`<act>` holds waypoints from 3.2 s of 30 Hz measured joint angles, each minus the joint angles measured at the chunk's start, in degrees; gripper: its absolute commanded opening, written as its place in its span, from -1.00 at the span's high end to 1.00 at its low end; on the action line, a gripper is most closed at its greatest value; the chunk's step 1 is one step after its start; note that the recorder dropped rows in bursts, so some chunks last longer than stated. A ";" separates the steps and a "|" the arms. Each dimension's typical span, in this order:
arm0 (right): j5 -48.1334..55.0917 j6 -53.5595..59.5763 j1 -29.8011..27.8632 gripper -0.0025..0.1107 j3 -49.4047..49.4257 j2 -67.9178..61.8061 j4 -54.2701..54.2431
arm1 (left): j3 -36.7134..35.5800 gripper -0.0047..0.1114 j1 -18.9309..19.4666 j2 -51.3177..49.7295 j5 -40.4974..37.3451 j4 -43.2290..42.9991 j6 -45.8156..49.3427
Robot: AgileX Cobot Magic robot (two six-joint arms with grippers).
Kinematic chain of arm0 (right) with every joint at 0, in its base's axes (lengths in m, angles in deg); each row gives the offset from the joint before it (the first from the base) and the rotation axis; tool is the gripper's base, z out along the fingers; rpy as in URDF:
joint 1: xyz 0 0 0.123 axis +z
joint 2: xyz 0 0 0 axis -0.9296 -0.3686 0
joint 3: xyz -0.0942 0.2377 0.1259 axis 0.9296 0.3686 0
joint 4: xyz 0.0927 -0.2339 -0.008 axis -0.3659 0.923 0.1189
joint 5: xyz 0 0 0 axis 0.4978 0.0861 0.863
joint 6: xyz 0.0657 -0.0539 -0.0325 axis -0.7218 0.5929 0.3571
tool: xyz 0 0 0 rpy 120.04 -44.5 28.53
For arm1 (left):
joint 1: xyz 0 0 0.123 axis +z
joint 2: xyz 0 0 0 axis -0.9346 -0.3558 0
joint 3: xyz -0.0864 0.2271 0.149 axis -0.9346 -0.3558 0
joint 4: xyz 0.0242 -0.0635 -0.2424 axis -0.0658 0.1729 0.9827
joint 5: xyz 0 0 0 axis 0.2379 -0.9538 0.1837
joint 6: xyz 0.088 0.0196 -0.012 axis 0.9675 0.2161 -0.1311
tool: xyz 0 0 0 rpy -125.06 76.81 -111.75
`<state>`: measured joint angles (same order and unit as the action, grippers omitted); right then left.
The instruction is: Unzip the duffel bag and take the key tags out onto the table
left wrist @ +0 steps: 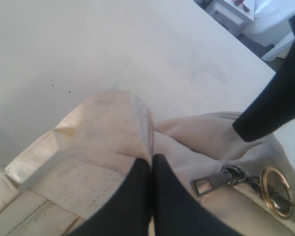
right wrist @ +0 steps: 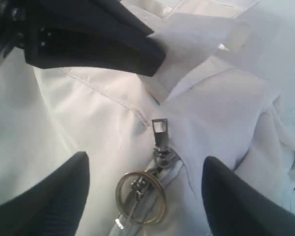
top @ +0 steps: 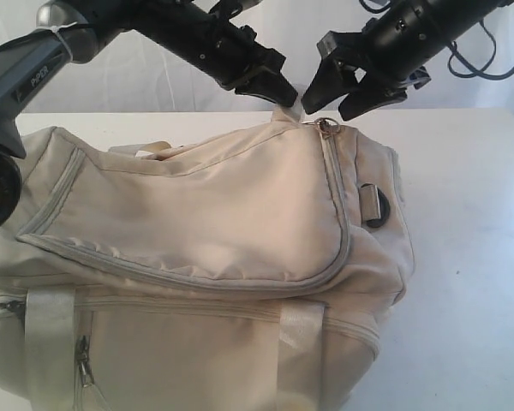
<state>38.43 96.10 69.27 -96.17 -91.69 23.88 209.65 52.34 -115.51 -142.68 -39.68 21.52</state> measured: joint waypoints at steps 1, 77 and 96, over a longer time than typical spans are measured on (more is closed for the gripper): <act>0.00 0.00 0.70 -0.13 0.00 0.09 0.89 | 0.00 0.92 0.00 0.00 0.00 0.00 0.00; 0.25 -7.71 3.70 -0.07 8.72 9.89 12.95 | 0.00 0.92 0.00 0.00 -0.22 0.00 0.00; -2.22 -7.71 3.10 0.07 11.34 9.32 10.20 | 0.00 0.92 0.00 0.00 -0.22 0.00 0.00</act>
<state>36.21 88.39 72.37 -84.83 -82.37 34.08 209.65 52.34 -115.51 -142.90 -39.68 21.52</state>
